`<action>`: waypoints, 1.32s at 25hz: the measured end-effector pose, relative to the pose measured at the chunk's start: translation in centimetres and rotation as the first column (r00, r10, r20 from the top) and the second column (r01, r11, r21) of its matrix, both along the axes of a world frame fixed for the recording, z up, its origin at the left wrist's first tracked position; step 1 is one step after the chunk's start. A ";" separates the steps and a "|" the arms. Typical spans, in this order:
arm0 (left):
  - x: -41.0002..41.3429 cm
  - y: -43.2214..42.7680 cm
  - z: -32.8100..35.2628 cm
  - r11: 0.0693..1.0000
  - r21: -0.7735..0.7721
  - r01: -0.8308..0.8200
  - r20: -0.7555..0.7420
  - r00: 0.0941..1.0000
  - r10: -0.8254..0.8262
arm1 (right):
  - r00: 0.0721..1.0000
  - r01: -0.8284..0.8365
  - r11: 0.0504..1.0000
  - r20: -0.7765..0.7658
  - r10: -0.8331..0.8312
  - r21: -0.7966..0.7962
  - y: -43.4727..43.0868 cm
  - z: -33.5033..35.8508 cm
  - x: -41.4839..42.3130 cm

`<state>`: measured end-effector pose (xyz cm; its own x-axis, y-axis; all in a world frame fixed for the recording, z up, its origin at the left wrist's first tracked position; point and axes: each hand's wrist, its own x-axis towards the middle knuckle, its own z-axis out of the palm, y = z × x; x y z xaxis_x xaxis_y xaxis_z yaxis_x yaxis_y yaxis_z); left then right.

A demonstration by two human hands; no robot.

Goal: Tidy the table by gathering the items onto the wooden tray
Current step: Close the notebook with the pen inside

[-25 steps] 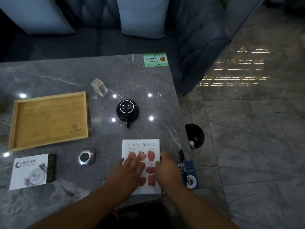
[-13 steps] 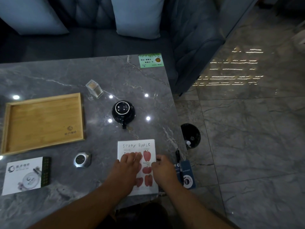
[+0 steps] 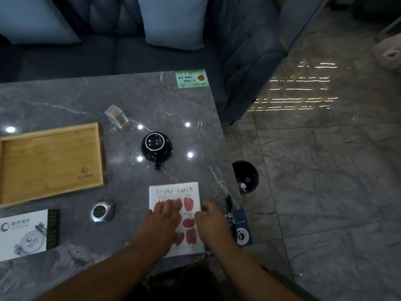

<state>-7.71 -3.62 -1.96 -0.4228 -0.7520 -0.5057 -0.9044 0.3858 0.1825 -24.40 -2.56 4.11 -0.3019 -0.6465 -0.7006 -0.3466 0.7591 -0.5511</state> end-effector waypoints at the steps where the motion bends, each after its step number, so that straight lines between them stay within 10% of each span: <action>1: 0.0 0.0 0.0 1.000 0.001 0.001 0.001 1.000 -0.001 | 1.000 -0.001 1.000 -0.002 0.001 -0.004 0.1 0.0 0.0; 17: 0.4 -1.1 2.0 0.980 0.135 -0.148 -0.120 0.979 0.164 | 0.989 0.052 0.999 0.136 -0.052 0.003 -0.5 1.8 0.0; 24: 1.0 -2.8 7.1 0.503 0.735 -0.455 -0.292 0.458 0.840 | 0.956 -0.025 0.996 0.290 0.050 -0.087 -1.1 2.9 2.4; 33: 5.5 -1.8 9.1 0.375 0.695 -0.614 -0.303 0.223 0.927 | 0.854 -0.486 0.847 0.087 0.513 -0.216 -0.5 2.3 4.8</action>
